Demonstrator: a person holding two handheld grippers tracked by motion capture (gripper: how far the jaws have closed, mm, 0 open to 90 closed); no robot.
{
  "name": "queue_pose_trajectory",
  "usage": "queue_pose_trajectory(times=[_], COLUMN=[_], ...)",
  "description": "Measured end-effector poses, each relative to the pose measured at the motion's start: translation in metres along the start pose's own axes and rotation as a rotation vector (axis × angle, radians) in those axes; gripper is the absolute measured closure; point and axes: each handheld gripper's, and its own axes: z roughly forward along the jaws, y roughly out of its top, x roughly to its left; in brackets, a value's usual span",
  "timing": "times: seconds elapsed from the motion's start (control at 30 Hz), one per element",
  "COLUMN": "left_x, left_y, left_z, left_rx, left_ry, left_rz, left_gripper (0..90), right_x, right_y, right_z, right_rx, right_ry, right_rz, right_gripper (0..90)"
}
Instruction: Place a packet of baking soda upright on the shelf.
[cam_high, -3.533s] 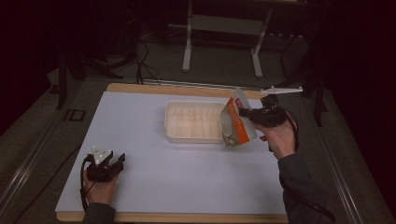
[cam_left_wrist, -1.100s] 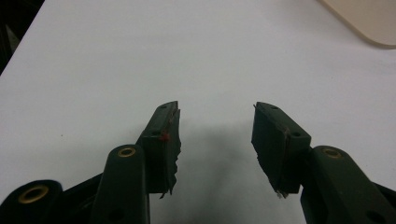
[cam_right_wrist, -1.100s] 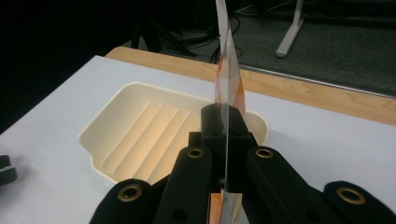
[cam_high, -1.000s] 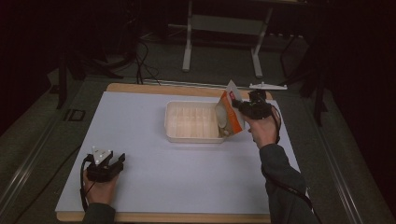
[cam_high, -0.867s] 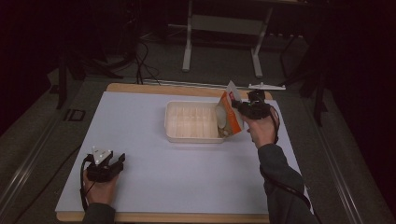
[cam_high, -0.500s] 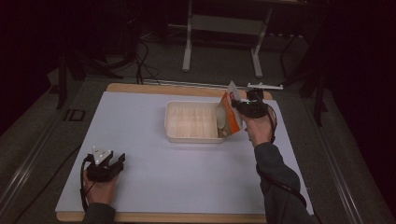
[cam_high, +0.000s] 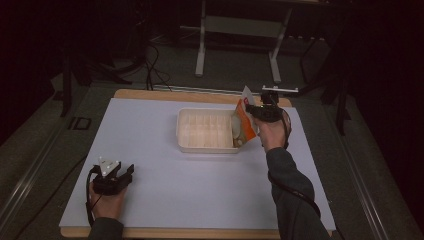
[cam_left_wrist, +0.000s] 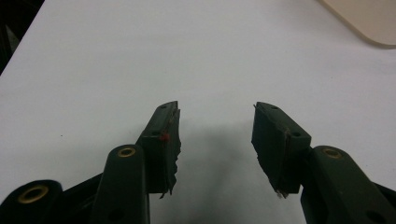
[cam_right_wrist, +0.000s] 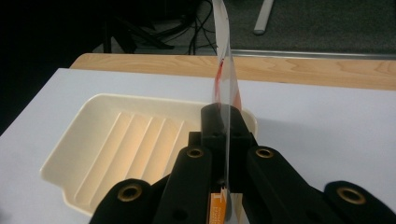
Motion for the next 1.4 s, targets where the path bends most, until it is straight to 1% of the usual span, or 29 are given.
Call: queue_pose_trajectory(times=[0.1,0.13,0.3,0.33,0.4,0.47,0.53,0.63,0.67,0.7,0.73,0.77,0.8,0.83,0.87,1.07,1.1,1.13,1.23,1.4], left_x=[0.0,0.0,0.0,0.001,0.0,0.0,0.0,0.0,0.0,0.0,0.0,0.0,0.0,0.0,0.0,0.0,0.0,0.001,0.001,0.001], left_y=[0.0,0.0,0.0,0.0,0.0,0.0,0.0,0.0,0.0,0.0,0.0,0.0,0.0,0.0,0.0,0.0,0.0,0.0,0.0,0.0], left_z=[0.0,0.0,0.0,0.0,0.0,0.0,0.0,0.0,0.0,0.0,0.0,0.0,0.0,0.0,0.0,0.0,0.0,0.0,0.0,0.0], left_rx=[0.0,0.0,-0.004,-0.004,-0.004,-0.002,-0.004,-0.005,-0.005,-0.005,-0.005,-0.003,-0.005,-0.005,-0.007,-0.006,-0.006,-0.007,-0.006,-0.005], left_ry=[-0.001,-0.001,-0.004,-0.004,-0.005,-0.003,-0.002,-0.002,-0.002,-0.001,-0.001,0.0,-0.001,-0.001,-0.001,-0.001,-0.001,-0.003,-0.002,-0.003], left_rz=[0.0,0.0,-0.005,-0.005,-0.004,-0.002,-0.003,-0.005,-0.005,-0.004,-0.004,-0.004,-0.005,-0.005,-0.009,-0.007,-0.007,-0.008,-0.01,-0.01], left_gripper=[51.3,51.3,51.3,51.2,51.2,51.2,51.2,51.2,51.2,51.1,51.2,51.2,51.1,51.1,51.0,51.0,51.0,51.0,51.0,51.0], right_x=[-0.001,-0.001,-0.001,-0.001,-0.001,-0.002,-0.003,-0.003,-0.003,-0.003,-0.003,-0.003,-0.002,-0.002,-0.001,0.002,0.002,0.004,0.006,0.006], right_y=[0.0,0.0,0.003,0.004,0.004,0.005,0.008,0.009,0.009,0.008,0.008,0.008,0.008,0.008,0.007,0.005,0.005,0.004,0.001,-0.001], right_z=[0.005,0.006,0.013,0.014,0.014,0.012,0.009,0.005,0.005,0.003,0.003,0.003,0.001,0.001,0.0,-0.005,-0.005,-0.007,-0.01,-0.018], right_rx=[0.001,0.0,0.016,0.017,0.012,0.012,0.015,0.022,0.022,0.027,0.038,0.038,0.053,0.053,0.059,0.089,0.089,0.097,0.117,0.126], right_ry=[0.001,-0.003,-0.012,-0.016,-0.023,-0.019,-0.006,0.002,0.002,0.009,0.008,0.008,0.001,0.001,0.002,0.012,0.012,0.014,0.018,0.029], right_rz=[0.02,0.018,0.042,0.035,0.029,0.023,0.021,0.003,0.003,-0.017,-0.027,-0.027,-0.049,-0.049,-0.066,-0.125,-0.125,-0.14,-0.163,-0.194], right_gripper=[90.0,90.0,89.5,88.3,84.3,77.3,68.2,58.3,58.3,53.7,50.7,50.7,47.0,47.0,43.0,34.8,34.8,31.9,28.5,24.3])
